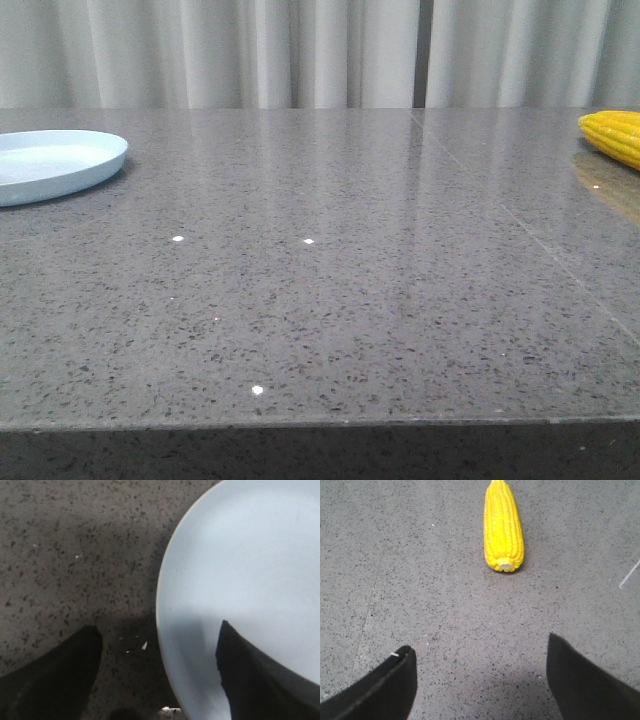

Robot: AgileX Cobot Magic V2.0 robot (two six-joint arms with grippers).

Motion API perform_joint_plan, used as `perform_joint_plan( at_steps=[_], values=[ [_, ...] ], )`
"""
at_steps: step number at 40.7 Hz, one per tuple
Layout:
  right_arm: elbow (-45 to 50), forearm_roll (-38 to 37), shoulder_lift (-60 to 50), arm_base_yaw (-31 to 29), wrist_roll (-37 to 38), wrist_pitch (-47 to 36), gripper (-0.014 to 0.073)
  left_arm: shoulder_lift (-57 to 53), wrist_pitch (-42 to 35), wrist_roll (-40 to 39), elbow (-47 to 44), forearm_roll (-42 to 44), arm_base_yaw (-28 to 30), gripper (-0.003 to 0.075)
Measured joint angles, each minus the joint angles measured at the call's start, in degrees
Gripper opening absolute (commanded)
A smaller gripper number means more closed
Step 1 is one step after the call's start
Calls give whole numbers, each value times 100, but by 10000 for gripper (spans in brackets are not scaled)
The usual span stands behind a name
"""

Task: Place corn on plate with both arms

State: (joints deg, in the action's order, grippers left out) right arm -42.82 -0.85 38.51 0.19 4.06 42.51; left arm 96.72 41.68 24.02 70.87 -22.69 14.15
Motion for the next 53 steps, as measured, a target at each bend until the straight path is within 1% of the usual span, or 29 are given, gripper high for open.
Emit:
perform_joint_plan(
  at_steps=[4,7,10,13,16,17,28,32,36,43,53],
  values=[
    [0,0,0,0,0,0,562,176,-10,12,120,-72,0,425],
    [0,0,0,0,0,0,562,226,-27,21,160,-102,0,333],
    [0,0,0,0,0,0,562,252,-41,21,174,-102,15,202],
    [0,0,0,0,-11,0,562,277,-78,21,174,-102,29,89],
    [0,-9,0,0,-11,0,562,283,-110,21,174,-111,33,-5],
    [0,-9,0,0,-11,0,562,283,-110,21,174,-122,33,-20],
    [0,-9,0,0,-11,0,562,277,-7,21,312,-303,33,-20],
    [0,-13,0,0,-11,0,562,164,136,21,501,-451,22,-20],
    [0,-13,0,0,-11,0,562,44,328,21,764,-549,-139,-20],
    [0,-13,0,0,-11,0,562,-48,805,21,1211,-656,-753,-20],
    [0,-13,0,0,-11,0,562,-48,920,25,1272,-665,-1780,-20]
  ],
)
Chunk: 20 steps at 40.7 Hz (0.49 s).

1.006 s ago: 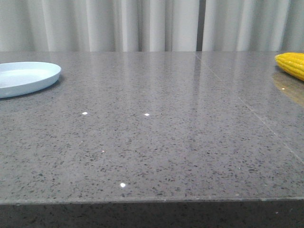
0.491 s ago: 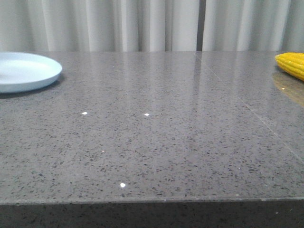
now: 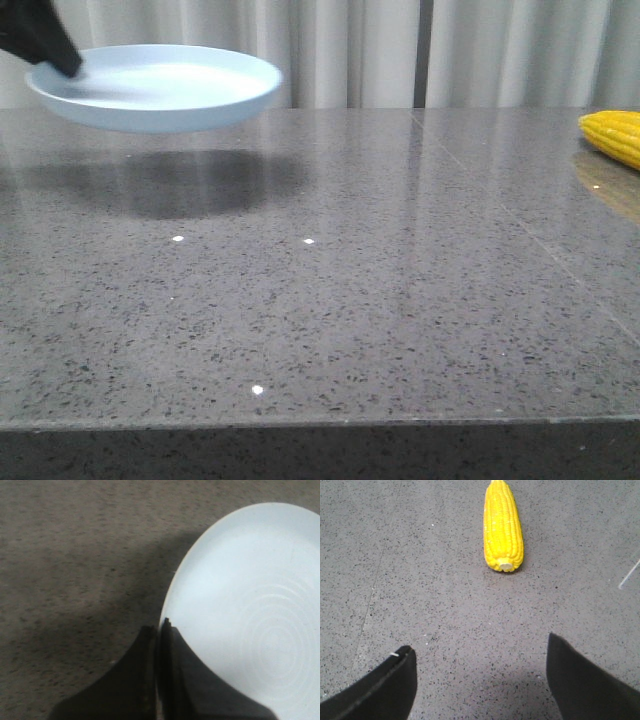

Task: Place corn on plate with both arms
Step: 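Grip the plate rim with the left gripper and carry it toward the table center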

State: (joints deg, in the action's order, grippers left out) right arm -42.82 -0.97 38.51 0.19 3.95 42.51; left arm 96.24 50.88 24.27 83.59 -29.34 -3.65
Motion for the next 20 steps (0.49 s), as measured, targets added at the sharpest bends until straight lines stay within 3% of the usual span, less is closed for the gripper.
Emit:
perform_joint_plan(
  at_steps=[20],
  values=[
    [0,0,0,0,0,0,562,96,-462,13,9,10,-1459,-20]
  ],
)
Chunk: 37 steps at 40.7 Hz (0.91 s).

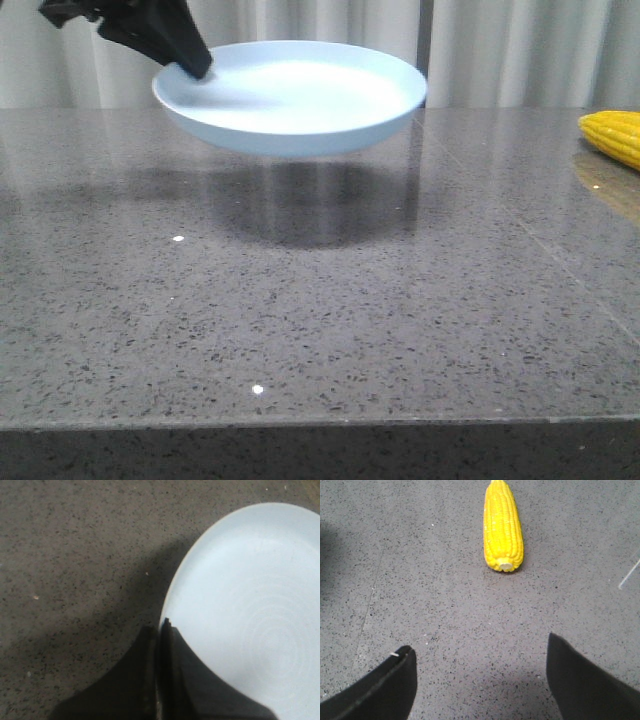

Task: Place corn on plate with both arms
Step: 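Grip the plate rim with the left gripper and carry it toward the table center, then set the plate down, open the left gripper and lift away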

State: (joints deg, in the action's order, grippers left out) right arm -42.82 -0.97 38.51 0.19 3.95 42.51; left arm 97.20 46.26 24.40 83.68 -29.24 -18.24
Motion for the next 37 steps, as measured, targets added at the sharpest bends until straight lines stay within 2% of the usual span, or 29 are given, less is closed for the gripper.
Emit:
perform_joint_plan(
  at_steps=[17,20,26,28,30,37],
  values=[
    [0,0,0,0,0,0,562,789,-197,0,0,75,-56,-15],
    [0,0,0,0,0,0,562,837,-197,0,0,75,-56,48],
    [0,0,0,0,0,0,562,846,-178,0,0,64,-56,358],
    [0,0,0,0,0,0,562,846,-178,0,4,64,-56,436],
    [0,0,0,0,0,0,562,846,-178,0,13,52,-42,463],
    [0,-9,0,0,0,0,562,573,-54,0,47,53,123,459]
  ],
)
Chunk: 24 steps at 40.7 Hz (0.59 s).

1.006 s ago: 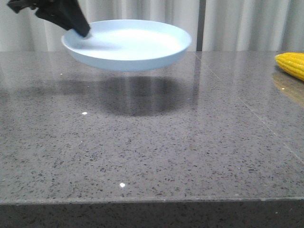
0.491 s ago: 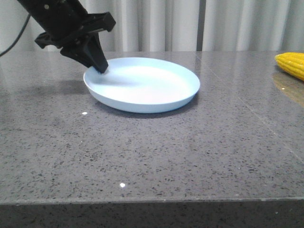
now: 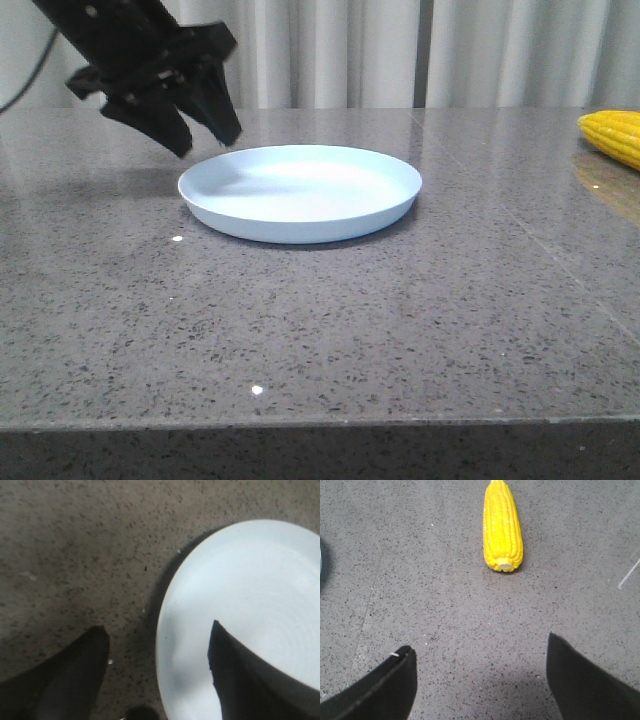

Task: Place corn on plate with both arms
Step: 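Set the plate down, open the left gripper and lift away, then move the right gripper down over the yellow corn cob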

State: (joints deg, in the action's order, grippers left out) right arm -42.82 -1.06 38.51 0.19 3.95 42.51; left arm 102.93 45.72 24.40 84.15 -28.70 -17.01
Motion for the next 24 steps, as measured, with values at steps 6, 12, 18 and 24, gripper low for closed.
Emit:
perform_joint_plan(
  at_steps=[6,12,18,24],
  values=[
    [0,0,0,0,0,0,562,-700,93,0,9,331,13,459],
    [0,0,0,0,0,0,562,-1562,219,-11,9,896,-349,458],
    [0,0,0,0,0,0,562,-2441,136,-11,-344,1119,-768,458],
    [0,0,0,0,-10,0,562,-3421,-23,-11,-1122,1177,-986,458]
  ],
)
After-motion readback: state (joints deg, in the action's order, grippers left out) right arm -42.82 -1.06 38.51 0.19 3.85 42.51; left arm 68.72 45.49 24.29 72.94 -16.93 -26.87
